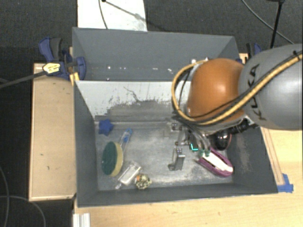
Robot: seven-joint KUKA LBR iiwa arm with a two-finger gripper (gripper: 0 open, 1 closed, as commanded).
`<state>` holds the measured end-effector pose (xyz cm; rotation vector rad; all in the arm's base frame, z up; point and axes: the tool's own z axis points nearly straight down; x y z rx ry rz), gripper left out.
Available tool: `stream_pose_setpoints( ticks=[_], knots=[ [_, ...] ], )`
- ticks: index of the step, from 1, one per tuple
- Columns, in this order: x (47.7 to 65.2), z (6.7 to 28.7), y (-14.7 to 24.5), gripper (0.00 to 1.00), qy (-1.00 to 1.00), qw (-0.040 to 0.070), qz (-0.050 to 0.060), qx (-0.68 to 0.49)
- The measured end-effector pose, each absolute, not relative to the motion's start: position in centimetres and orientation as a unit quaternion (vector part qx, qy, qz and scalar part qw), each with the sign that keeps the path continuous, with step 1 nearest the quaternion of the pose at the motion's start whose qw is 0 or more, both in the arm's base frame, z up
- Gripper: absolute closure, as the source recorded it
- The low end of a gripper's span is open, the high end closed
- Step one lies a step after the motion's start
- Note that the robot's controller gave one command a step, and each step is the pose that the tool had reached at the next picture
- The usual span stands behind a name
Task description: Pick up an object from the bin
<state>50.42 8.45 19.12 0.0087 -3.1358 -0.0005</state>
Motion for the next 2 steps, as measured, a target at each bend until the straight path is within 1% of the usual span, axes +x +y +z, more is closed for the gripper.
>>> stream_pose_setpoints(
  ticks=[1,2],
  knots=[
    [50.0,7.0,18.5,0.0,-0.995,-0.002,-0.004,0.098],
    [47.7,10.1,25.2,0.0,-0.954,-0.001,-0.001,0.299]
  ],
)
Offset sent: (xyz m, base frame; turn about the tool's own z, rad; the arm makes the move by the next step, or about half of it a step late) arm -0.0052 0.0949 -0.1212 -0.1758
